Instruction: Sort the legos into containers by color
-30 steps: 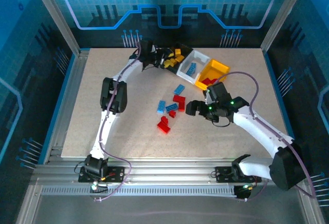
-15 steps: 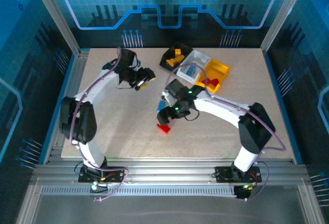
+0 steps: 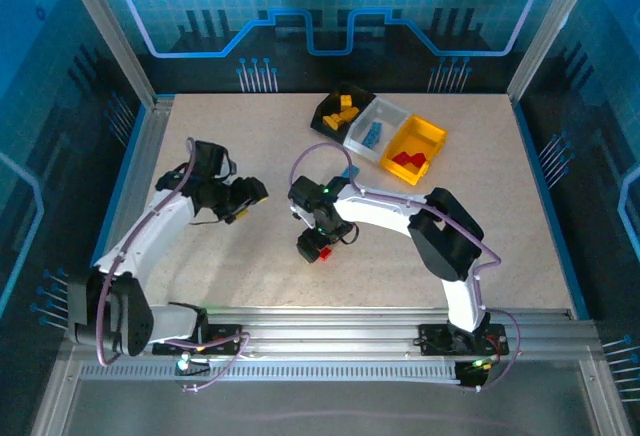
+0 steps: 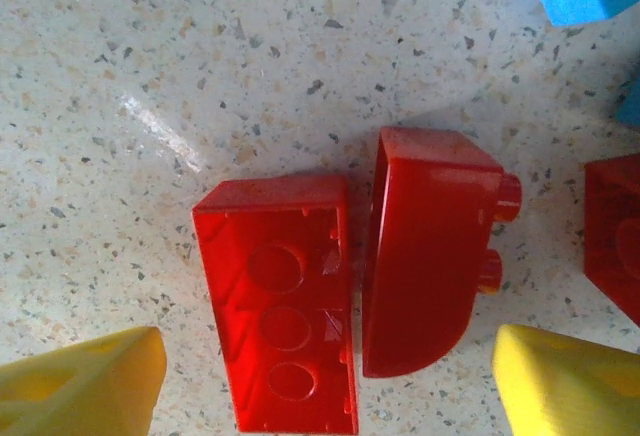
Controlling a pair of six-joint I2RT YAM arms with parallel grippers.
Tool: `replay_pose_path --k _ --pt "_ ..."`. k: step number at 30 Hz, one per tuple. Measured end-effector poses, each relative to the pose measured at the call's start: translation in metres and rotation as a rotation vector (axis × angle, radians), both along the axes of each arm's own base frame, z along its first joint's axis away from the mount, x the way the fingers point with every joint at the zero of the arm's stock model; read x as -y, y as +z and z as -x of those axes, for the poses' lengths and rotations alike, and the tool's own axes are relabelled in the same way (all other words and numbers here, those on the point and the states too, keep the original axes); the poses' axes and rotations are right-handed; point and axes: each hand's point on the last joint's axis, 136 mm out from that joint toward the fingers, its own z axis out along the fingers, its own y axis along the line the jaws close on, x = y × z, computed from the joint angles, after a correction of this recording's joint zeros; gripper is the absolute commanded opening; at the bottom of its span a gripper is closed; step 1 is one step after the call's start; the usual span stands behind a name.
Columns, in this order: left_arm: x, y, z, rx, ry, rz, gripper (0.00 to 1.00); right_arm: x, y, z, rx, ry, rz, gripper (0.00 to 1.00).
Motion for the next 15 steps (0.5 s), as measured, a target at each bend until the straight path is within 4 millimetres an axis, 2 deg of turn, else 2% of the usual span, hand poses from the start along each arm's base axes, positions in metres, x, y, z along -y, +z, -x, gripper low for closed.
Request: replay_pose_path --k 7,13,15 --pt "-0.009 -0.005 0.010 -0.016 0.010 -0.010 0.66 -0.012 -0.017 0.008 0.000 0.040 0.045 0.70" --pt "-0.014 -0.006 0.010 -0.020 0.015 -0.016 0.67 -0.018 -0.019 0.012 0.031 0.060 0.077 0.50" --pt "-0.015 -0.006 0.010 -0.018 0.012 -0.019 0.67 -0.018 -0.018 0.013 0.033 0.057 0.080 0.46"
